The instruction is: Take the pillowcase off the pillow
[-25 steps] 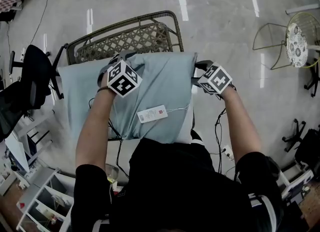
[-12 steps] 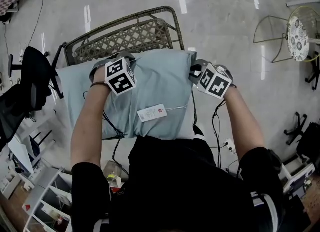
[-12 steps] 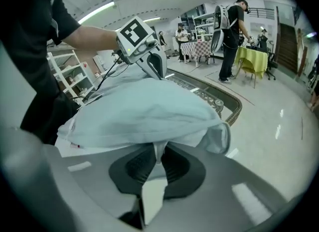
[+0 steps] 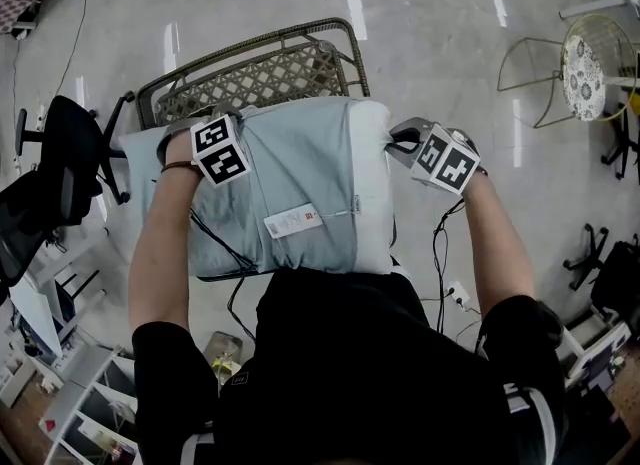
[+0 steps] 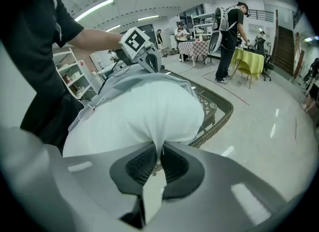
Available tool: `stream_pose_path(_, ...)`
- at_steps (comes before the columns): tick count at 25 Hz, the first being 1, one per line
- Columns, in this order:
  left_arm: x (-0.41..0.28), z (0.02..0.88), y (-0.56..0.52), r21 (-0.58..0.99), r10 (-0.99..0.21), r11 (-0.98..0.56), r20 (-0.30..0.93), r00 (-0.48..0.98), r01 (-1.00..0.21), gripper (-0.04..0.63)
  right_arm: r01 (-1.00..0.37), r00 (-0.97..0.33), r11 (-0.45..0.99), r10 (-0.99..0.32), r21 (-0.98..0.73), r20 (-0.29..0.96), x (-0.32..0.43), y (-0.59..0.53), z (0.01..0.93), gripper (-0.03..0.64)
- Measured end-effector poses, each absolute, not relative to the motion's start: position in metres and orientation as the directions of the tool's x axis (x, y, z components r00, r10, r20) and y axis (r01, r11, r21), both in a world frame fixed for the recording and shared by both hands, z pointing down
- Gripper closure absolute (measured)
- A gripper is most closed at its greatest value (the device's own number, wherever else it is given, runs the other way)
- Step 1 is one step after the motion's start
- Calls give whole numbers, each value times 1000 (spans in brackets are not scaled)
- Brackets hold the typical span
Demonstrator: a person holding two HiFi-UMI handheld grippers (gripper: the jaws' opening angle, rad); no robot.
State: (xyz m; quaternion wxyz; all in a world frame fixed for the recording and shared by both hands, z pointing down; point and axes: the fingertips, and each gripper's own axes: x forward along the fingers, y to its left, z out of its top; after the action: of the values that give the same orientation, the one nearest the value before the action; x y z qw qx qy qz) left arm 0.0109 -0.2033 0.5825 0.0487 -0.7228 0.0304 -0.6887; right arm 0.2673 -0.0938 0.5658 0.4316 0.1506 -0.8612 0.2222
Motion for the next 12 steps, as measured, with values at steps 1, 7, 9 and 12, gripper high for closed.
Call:
stream_pose_path(1,5,582,-205,-115,-114,-993,993,43,19,590,-458,-584,851,-70,-257,809,269,-95,565,587)
stream_pose_path(7,-48,575,-212,-129,-129,-991,992,8,-36,589,-486,-591,835,-96,-258,801,281,-111,565,586)
stream_pose_path(9,-60,573,-212,-140,-141,-988,990,14,-64,589,-497,-588,827,-97,-264,803,280,-115,567,586)
stream_pose_path(12,-52,569,-211,-160,-167,-981,984,62,-110,589,-515,-483,834,-92,-198,871,284,-119,573,521)
